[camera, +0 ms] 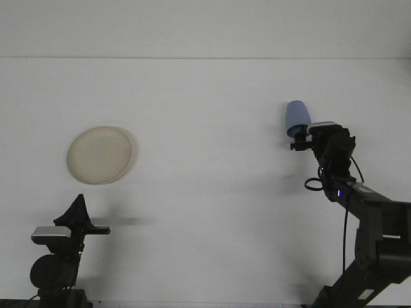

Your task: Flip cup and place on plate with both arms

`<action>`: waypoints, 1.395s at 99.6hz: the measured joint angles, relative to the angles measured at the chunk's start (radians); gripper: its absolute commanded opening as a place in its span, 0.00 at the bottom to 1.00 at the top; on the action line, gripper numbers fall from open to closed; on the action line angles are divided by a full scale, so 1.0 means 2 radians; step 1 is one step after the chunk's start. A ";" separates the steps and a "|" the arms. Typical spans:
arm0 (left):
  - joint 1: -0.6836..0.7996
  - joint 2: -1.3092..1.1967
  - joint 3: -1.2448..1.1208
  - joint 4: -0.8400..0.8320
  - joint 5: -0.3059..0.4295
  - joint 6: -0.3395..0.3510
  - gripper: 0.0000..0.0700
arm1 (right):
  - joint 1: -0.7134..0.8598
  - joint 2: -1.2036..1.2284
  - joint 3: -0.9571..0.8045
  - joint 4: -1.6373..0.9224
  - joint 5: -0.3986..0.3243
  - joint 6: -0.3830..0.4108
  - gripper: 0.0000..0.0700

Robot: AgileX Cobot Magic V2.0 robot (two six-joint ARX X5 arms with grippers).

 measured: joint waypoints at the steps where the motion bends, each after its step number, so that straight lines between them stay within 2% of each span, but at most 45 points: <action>1: 0.000 0.000 0.000 0.000 0.000 0.000 0.02 | 0.000 0.006 0.006 0.000 0.000 -0.002 0.75; 7: 0.000 0.000 0.000 0.000 0.000 0.000 0.02 | -0.002 0.043 0.038 0.000 0.000 -0.010 0.74; 11: 0.000 0.000 0.000 0.000 0.000 0.000 0.02 | -0.002 0.068 0.058 0.000 0.000 -0.015 0.70; 20: 0.000 0.000 0.000 0.000 0.000 0.000 0.02 | -0.003 0.112 0.097 -0.002 -0.001 -0.019 0.43; 32: 0.000 0.000 0.000 0.000 0.000 0.000 0.02 | -0.004 0.128 0.120 -0.001 -0.017 -0.019 0.21; 39: 0.000 0.000 0.000 0.000 0.000 0.000 0.02 | -0.005 0.128 0.126 0.000 -0.025 -0.019 0.00; 52: 0.000 0.000 0.000 0.000 0.000 0.000 0.02 | -0.004 0.128 0.130 0.005 -0.041 -0.016 0.00; 72: 0.000 0.000 0.000 0.000 0.000 0.000 0.02 | -0.005 0.098 0.131 -0.028 -0.047 0.018 0.00; 98: 0.000 0.000 0.000 0.000 0.000 0.000 0.02 | -0.005 -0.043 0.131 -0.170 -0.074 0.072 0.00; 106: 0.000 0.000 0.000 0.000 0.000 0.000 0.02 | -0.005 -0.092 0.131 -0.231 -0.102 0.098 0.00; 116: 0.000 0.000 0.000 0.000 0.000 0.000 0.02 | -0.001 -0.146 0.131 -0.304 -0.157 0.129 0.00; 126: 0.000 0.000 0.000 0.000 0.000 0.000 0.02 | 0.008 -0.193 0.131 -0.371 -0.208 0.145 0.00; 139: 0.000 0.000 0.000 0.000 0.000 0.000 0.02 | 0.038 -0.239 0.131 -0.447 -0.244 0.153 0.00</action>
